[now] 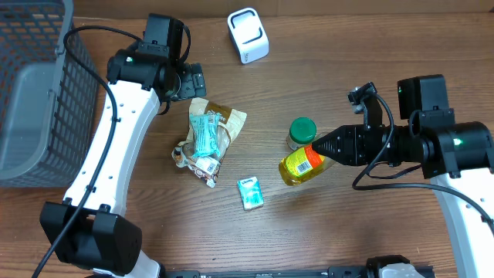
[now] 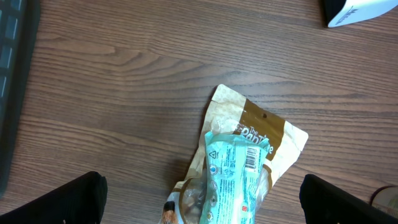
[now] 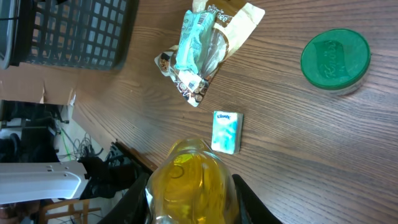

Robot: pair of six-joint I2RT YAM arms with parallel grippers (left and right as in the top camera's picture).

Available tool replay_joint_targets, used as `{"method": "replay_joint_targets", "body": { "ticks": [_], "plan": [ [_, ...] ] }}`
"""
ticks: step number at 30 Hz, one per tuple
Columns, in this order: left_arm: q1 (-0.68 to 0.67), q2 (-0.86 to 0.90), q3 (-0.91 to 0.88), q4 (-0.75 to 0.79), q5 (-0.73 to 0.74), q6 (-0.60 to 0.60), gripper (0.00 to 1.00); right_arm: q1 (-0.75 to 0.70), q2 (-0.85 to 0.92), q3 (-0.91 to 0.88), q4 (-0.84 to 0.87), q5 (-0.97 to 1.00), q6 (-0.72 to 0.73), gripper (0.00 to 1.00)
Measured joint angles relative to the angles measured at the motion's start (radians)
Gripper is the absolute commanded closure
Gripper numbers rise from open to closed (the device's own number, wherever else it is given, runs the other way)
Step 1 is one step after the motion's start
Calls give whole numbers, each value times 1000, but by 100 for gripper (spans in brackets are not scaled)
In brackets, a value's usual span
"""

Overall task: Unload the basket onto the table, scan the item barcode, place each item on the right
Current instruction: 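Hold the yellow bottle raised beside the green-capped tub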

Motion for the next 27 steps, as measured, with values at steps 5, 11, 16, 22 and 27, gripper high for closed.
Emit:
{"method": "replay_joint_targets", "body": {
  "ticks": [5, 11, 16, 22, 27],
  "plan": [
    [0, 0, 0, 0, 0, 0, 0, 0, 0, 0, 0, 4, 0, 96],
    [0, 0, 0, 0, 0, 0, 0, 0, 0, 0, 0, 18, 0, 96],
    [0, 0, 0, 0, 0, 0, 0, 0, 0, 0, 0, 18, -1, 96],
    [0, 0, 0, 0, 0, 0, 0, 0, 0, 0, 0, 18, -1, 96],
    [0, 0, 0, 0, 0, 0, 0, 0, 0, 0, -4, 18, -3, 96]
  ]
}}
